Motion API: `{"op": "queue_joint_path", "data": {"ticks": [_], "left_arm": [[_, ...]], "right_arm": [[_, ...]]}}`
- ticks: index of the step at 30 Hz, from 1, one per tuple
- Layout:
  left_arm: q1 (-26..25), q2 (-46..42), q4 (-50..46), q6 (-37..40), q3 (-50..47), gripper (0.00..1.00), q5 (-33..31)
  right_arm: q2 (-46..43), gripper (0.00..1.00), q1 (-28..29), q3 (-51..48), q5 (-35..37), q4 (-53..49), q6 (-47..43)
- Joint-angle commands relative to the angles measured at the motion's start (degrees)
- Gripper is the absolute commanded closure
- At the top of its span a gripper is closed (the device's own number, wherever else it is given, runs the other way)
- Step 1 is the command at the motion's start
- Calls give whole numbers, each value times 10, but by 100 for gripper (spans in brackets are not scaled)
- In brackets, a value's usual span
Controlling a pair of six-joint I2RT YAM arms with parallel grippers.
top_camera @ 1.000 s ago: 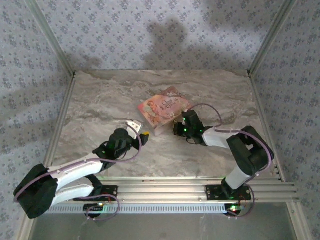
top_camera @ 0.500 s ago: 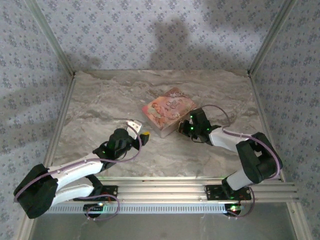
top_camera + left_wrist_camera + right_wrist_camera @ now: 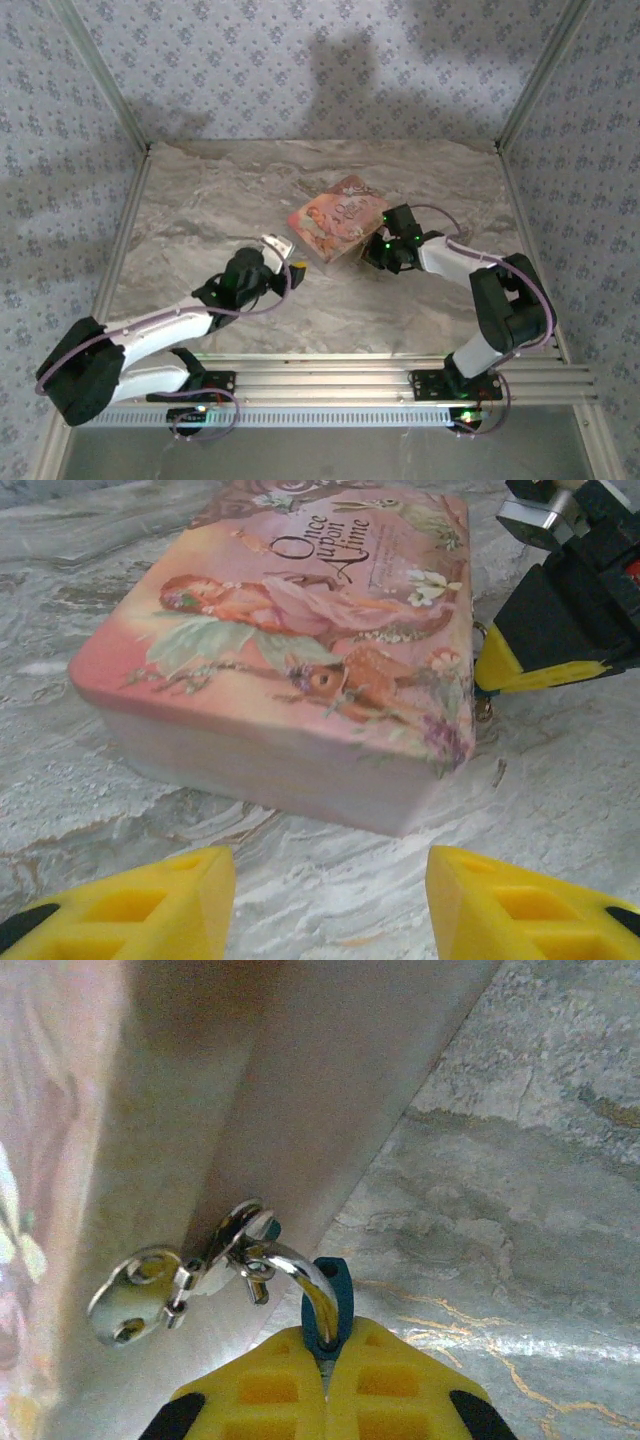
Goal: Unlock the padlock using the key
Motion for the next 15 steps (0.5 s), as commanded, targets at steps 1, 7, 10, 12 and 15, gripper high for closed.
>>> {"op": "queue_joint_path", "data": {"ticks": [1, 7, 10, 12, 15], "left_arm": [[13, 30, -65, -14, 82, 47, 44], [19, 122, -93, -5, 192, 47, 67], [25, 178, -109, -2, 248, 48, 89], [28, 217, -120, -2, 281, 49, 102], [31, 264, -134, 0, 316, 50, 109]], "right_arm": [[5, 100, -12, 33, -33, -50, -26], [13, 100, -23, 51, -54, -74, -28], [17, 100, -23, 58, -55, -79, -28], [20, 100, -25, 61, -56, -83, -28], [20, 100, -27, 63, -59, -78, -17]]}}
